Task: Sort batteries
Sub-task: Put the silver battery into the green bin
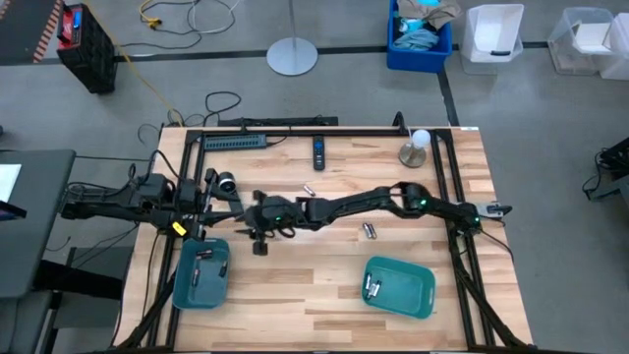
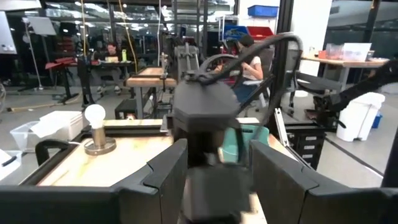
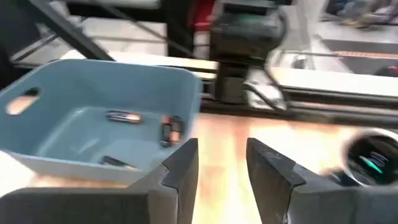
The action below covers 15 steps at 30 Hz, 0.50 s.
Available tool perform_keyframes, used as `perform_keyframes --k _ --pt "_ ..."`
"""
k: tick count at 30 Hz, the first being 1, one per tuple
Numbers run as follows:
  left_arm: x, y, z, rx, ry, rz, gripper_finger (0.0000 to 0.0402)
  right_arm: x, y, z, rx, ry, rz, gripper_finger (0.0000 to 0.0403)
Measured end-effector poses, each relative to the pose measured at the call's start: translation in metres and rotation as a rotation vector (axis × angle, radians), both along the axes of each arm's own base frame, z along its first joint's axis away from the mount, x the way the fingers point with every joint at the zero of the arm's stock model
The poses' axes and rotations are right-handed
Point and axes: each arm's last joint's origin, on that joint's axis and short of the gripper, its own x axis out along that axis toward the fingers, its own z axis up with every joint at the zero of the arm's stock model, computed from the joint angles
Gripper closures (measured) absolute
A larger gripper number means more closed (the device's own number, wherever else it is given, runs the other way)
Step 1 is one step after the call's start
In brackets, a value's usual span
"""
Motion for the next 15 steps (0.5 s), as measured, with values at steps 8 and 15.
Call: perform_keyframes --k 8,15 --pt "0.008 0.002 -0.013 -0.009 0.083 0.075 0.0235 -0.089 -0.022 0.012 -0.047 -0.062 -0.234 0.0256" --pt "0.044 0.003 -0.027 0.014 0.195 0.184 0.0235 -0.178 -0.032 0.014 -0.054 -0.039 -0.418 0.0256"
